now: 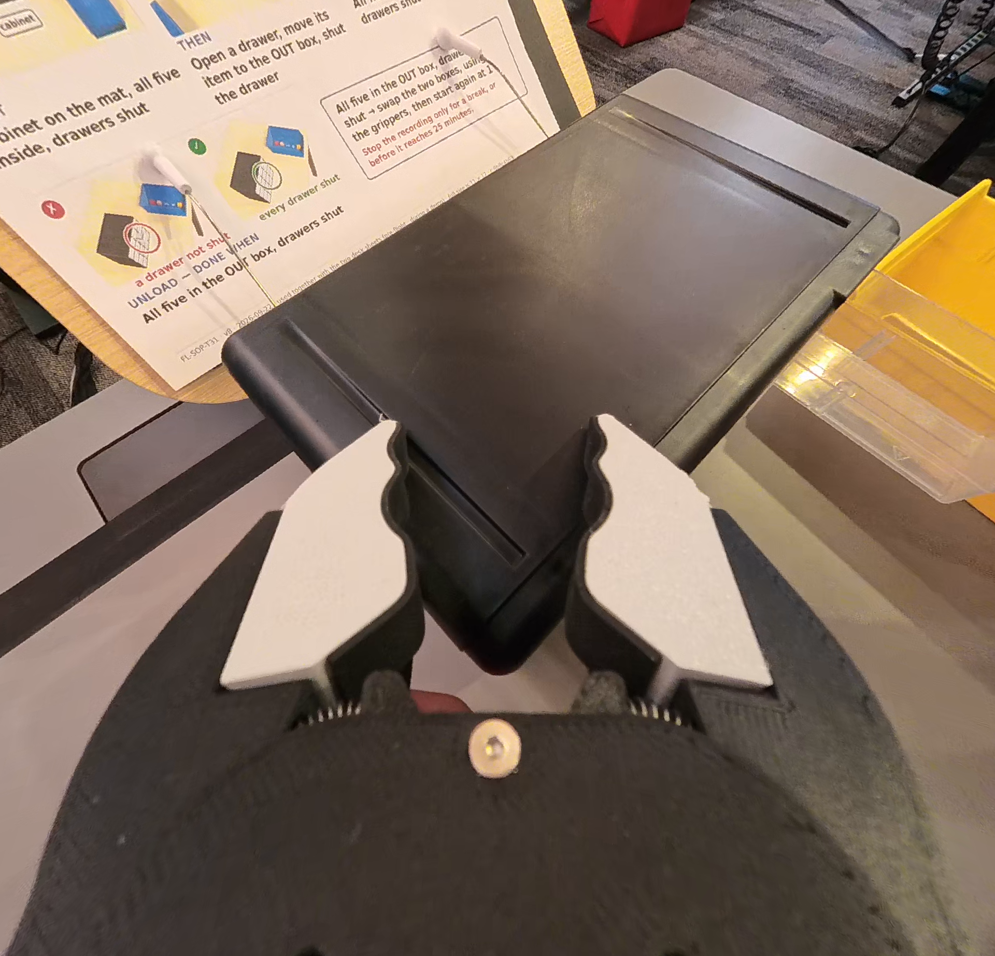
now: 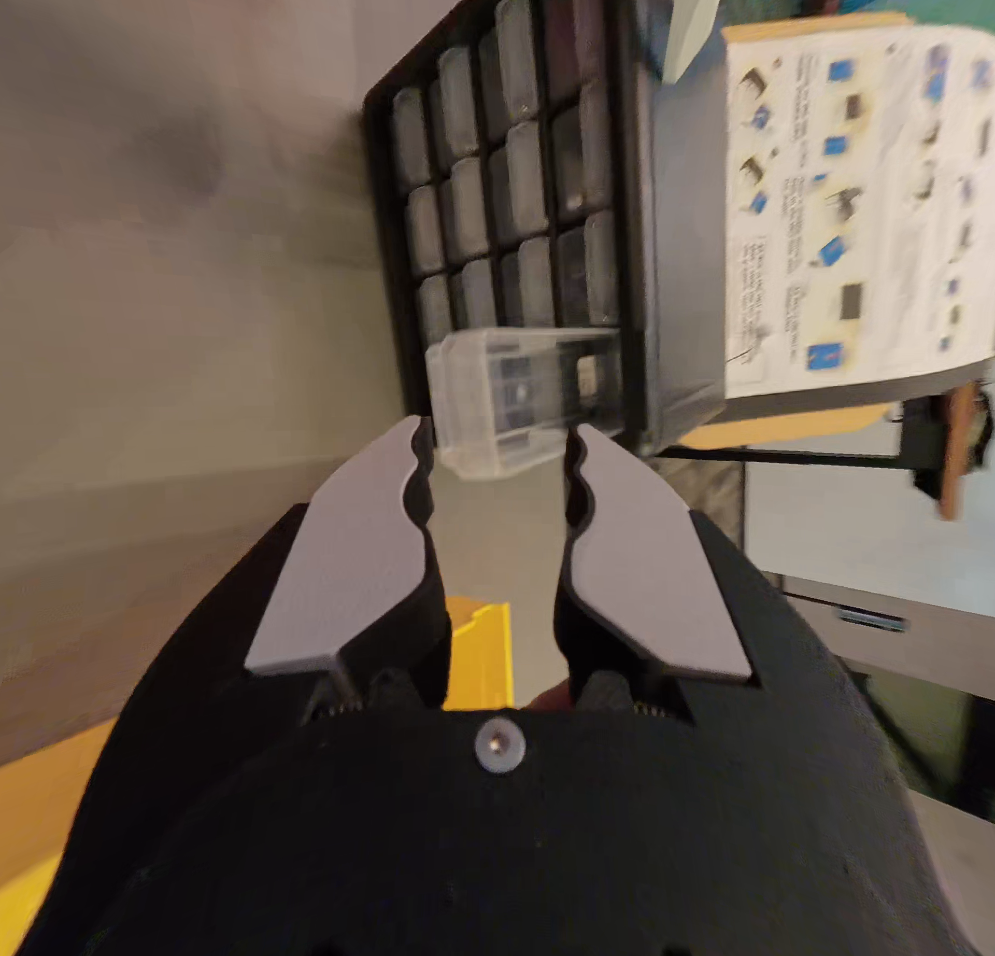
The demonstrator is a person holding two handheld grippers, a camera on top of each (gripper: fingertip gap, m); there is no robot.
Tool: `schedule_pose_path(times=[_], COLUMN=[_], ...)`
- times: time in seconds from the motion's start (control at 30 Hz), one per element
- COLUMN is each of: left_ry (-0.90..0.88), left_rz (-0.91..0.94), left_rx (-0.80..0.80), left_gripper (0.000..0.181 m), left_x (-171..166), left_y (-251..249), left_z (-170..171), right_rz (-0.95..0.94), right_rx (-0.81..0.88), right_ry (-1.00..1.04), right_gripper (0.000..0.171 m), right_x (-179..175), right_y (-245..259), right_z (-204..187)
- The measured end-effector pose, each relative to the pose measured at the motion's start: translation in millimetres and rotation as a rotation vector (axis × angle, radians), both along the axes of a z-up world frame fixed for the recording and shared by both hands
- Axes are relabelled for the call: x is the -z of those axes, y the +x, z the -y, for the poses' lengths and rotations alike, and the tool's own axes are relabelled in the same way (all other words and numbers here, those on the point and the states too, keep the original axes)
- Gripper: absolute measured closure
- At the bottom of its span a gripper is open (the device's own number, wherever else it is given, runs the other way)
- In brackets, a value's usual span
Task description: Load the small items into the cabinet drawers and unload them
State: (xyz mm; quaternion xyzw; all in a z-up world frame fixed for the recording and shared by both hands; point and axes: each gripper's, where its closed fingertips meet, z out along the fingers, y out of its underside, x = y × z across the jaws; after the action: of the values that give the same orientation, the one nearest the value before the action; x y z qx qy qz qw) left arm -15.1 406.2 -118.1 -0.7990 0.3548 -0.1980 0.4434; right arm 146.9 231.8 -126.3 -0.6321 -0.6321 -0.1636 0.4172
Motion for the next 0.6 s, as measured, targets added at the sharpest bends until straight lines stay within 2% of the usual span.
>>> schedule_pose_path(times=[0.1,0.23,0.3,0.6], left_ry=[-0.001,0.005,0.007,0.014], left_rz=[-0.003,0.002,0.004,0.012], left_rx=[0.0,0.0,0.001,0.0], left_gripper=[0.117,0.117,0.117,0.117], left_x=[0.0,-0.1,-0.2,-0.3], left_y=[0.0,0.0,0.0,0.0], left_z=[0.0,0.1,0.0,-0.3], right_rz=[0.075,0.119,0.096,0.272], right_rx=[0.029,0.048,0.093,0.183], right_ry=[0.094,0.198,0.221,0.461], right_gripper=[0.116,0.124,0.112,0.102], right_x=[8.0,6.0,0.6,-5.3], right_y=[-13.5,-15.7,-13.6,-6.7], right_z=[-26.3,-51.6,-65.7,-135.5])
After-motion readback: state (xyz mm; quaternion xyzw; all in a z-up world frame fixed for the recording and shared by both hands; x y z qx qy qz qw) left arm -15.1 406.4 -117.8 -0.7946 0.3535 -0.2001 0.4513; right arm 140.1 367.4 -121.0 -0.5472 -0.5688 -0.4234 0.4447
